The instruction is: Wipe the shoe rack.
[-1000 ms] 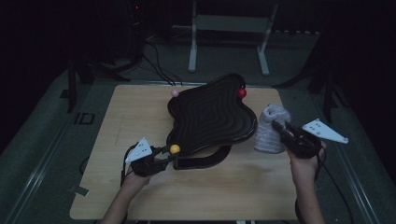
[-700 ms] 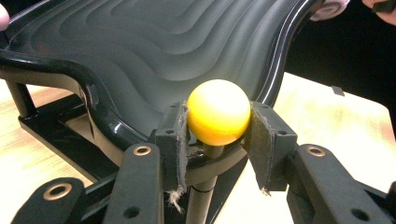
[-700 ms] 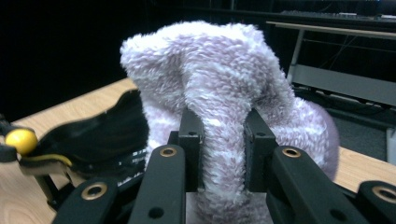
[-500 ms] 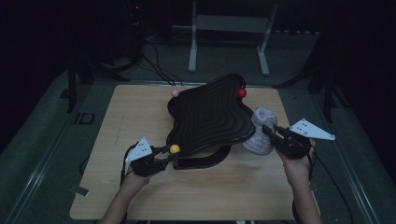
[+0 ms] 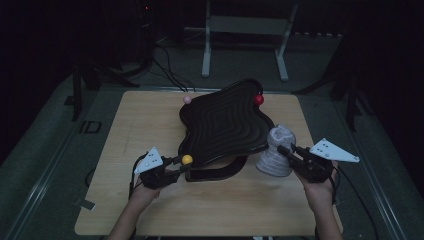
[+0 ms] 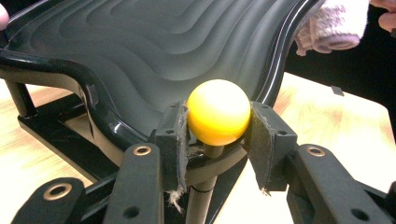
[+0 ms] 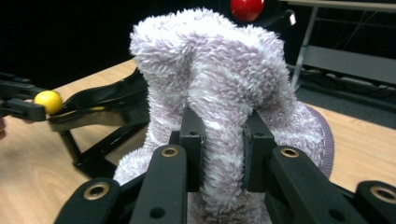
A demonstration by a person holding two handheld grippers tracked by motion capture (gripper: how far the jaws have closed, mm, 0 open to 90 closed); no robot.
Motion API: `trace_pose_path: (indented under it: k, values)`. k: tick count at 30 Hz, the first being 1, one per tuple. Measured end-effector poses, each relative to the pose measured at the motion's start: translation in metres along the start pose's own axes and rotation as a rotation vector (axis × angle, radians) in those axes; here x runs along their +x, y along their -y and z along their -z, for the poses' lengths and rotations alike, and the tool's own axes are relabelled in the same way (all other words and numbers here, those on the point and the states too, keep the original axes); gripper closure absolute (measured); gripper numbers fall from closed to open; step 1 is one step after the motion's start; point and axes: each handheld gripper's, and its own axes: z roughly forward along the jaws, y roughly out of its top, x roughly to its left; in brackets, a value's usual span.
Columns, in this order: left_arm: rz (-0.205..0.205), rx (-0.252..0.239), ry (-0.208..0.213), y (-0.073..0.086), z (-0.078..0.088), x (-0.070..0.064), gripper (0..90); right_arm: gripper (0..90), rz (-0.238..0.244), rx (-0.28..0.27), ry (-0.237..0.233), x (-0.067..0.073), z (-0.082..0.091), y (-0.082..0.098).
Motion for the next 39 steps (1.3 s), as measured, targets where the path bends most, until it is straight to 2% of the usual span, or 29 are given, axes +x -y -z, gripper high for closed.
trace_pose_path:
  k: [1,5,8,11,16,18,24,29,32,34,36,39]
  values:
    - [0.001,-0.001,0.001,0.0,0.0,0.0,60.4,74.8,-0.001,-0.004,-0.008,0.001,0.002,-0.001]
    - [0.004,0.002,0.005,0.0,0.0,0.0,60.5,74.7,0.044,-0.004,0.012,0.008,0.005,-0.006]
    - [0.006,0.002,0.007,0.0,0.0,0.0,60.5,74.8,0.035,0.022,0.013,0.01,-0.003,0.002]
    - [0.004,0.001,0.011,0.0,0.0,0.001,60.5,74.6,0.028,0.033,-0.002,0.013,-0.002,0.004]
    - [0.002,0.002,0.011,0.0,0.0,0.001,60.4,74.4,0.027,-0.039,-0.012,0.02,0.011,-0.007]
    - [0.004,0.001,0.017,0.0,0.0,0.002,60.5,74.4,0.04,-0.049,-0.022,0.024,0.011,-0.01]
    - [0.002,0.002,0.019,0.0,0.0,0.002,60.5,74.4,0.051,-0.002,-0.021,0.028,-0.007,0.0]
    - [0.003,0.001,0.023,0.0,0.0,0.002,60.5,74.4,0.033,0.024,-0.047,0.03,-0.006,0.001]
    - [0.003,0.002,0.023,0.0,0.0,0.002,60.5,74.3,0.046,-0.006,-0.031,0.033,0.0,-0.003]
    - [0.004,0.0,0.024,0.0,0.0,0.002,60.5,74.3,0.062,-0.025,0.002,0.034,0.001,-0.004]
    - [0.001,0.004,0.021,0.0,0.0,0.002,60.5,74.3,0.07,0.0,0.018,0.033,-0.005,0.001]
    - [0.004,0.004,0.022,0.0,0.0,0.002,60.5,74.3,0.054,0.037,0.012,0.034,-0.012,0.013]
